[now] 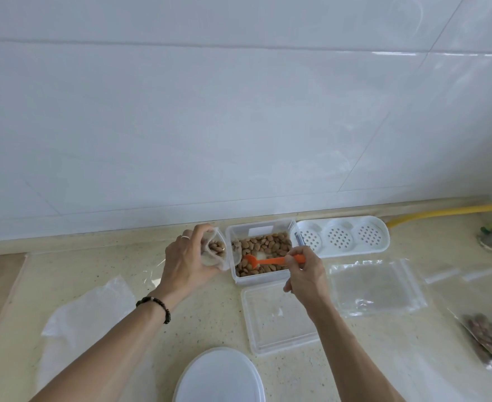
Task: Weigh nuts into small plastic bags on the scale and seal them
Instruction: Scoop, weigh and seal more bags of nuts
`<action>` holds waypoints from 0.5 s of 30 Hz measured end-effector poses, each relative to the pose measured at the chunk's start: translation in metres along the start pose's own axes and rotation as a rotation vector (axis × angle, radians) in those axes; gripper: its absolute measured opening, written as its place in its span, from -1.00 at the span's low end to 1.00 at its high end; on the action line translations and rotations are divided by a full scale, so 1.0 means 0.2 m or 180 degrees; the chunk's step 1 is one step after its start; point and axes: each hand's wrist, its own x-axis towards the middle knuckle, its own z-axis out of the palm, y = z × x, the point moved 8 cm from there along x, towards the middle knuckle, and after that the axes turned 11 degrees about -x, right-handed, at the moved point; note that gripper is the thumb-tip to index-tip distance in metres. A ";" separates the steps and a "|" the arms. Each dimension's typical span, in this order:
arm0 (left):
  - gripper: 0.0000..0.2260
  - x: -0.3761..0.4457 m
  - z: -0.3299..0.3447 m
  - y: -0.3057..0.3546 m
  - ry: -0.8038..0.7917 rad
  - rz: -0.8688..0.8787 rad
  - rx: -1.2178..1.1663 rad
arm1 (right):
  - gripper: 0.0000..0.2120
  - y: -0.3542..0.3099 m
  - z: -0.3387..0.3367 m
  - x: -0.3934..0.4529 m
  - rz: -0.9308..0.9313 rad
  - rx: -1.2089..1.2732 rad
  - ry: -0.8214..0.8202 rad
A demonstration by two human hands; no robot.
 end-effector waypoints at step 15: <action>-0.31 0.01 0.03 -0.01 -0.0044 -0.0136 0.0324 | -0.97 0.12 -0.05 0.05 0.0640 0.0964 -0.0155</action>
